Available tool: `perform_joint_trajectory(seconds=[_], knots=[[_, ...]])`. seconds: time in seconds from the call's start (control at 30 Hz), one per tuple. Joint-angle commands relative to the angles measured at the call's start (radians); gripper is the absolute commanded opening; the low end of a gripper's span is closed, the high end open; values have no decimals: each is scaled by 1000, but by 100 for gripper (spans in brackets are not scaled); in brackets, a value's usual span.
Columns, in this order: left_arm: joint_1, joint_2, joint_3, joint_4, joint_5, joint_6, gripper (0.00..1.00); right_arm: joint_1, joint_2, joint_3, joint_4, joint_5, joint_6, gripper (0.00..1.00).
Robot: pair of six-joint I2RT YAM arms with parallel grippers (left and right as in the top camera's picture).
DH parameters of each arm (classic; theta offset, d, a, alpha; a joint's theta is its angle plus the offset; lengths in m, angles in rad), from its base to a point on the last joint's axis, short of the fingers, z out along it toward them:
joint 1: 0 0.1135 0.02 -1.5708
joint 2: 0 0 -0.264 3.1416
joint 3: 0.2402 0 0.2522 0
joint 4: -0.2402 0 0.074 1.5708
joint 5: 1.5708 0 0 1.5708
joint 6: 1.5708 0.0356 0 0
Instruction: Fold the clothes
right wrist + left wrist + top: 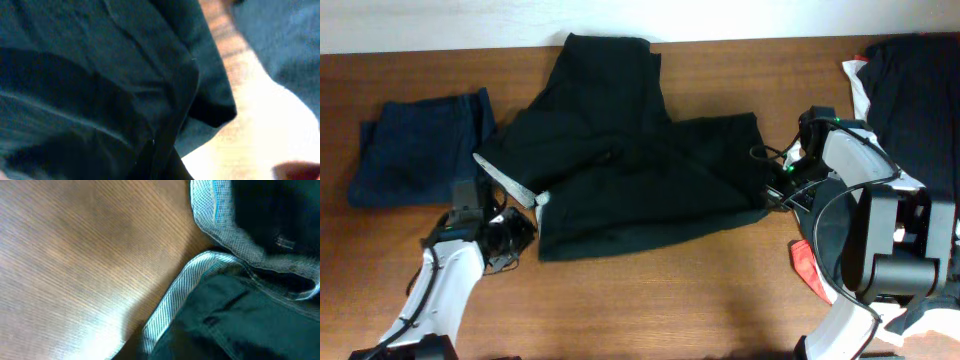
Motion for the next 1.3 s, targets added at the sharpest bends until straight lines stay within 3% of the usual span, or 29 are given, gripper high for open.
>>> perform_joint_trajectory(seconds=[0.0,0.07,0.2,0.33,0.47,0.6,0.7,0.83,0.87,0.97,1.07,1.13,1.2,1.27], knots=[[-19,3,5,-120,190,72,59,35,9,22,-19,24,31,4],[-40,3,5,-193,216,72,72,46,9,22,-16,26,31,4],[-115,3,5,-248,227,69,77,55,9,22,-10,30,31,5],[-166,3,5,-194,157,-34,77,56,9,22,-10,30,28,6],[-223,3,-11,-177,-3,-233,77,56,9,22,-11,30,28,7],[-258,3,-61,-86,-15,-299,78,56,9,22,-10,30,28,7],[-267,5,-101,21,-134,-302,77,56,9,22,-10,30,28,7],[-267,5,-121,63,-160,-302,46,53,9,22,-11,31,28,7],[-267,5,-123,63,-172,-302,34,49,9,22,-11,30,28,7],[-267,5,-124,64,-186,-301,18,43,9,23,-10,30,28,7],[-267,5,-124,67,-185,-301,17,42,9,23,-14,30,28,7],[-267,5,-124,66,-181,-301,0,42,9,23,-17,30,28,7],[-267,5,-123,67,-182,-299,1,42,8,23,-15,30,26,6],[-267,5,-109,77,-182,-210,1,42,2,33,-24,30,-16,4]])
